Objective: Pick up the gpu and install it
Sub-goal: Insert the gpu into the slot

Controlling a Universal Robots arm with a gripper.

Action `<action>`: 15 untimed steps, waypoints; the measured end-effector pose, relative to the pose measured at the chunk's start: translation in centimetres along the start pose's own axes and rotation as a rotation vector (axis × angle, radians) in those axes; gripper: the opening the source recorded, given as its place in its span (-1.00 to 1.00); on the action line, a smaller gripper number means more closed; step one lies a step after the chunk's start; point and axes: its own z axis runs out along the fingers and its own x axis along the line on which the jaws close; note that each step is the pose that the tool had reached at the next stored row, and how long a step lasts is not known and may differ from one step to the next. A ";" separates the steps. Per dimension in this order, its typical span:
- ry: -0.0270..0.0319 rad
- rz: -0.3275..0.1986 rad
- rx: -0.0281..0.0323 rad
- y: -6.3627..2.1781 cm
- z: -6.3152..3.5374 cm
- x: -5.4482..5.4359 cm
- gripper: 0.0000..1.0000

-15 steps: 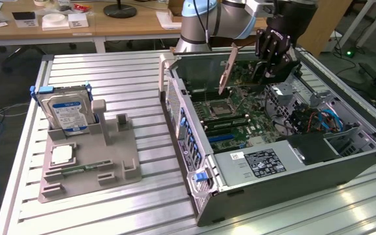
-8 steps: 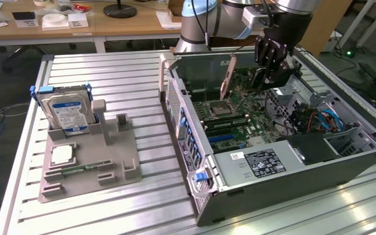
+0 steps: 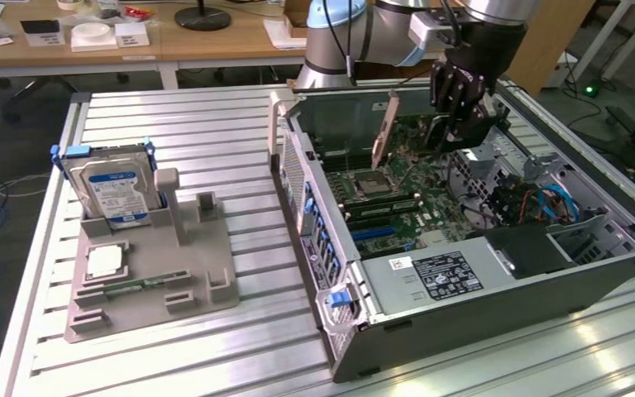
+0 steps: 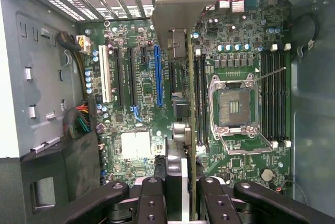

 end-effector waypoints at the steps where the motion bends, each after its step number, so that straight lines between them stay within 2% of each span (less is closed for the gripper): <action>1: 0.0002 0.000 0.0000 0.00 0.07 0.0 -0.44; 9: 0.0001 0.000 0.0000 0.06 1.15 0.0 -0.44; 15: -0.0006 -0.004 -0.0001 0.09 1.38 0.0 -0.44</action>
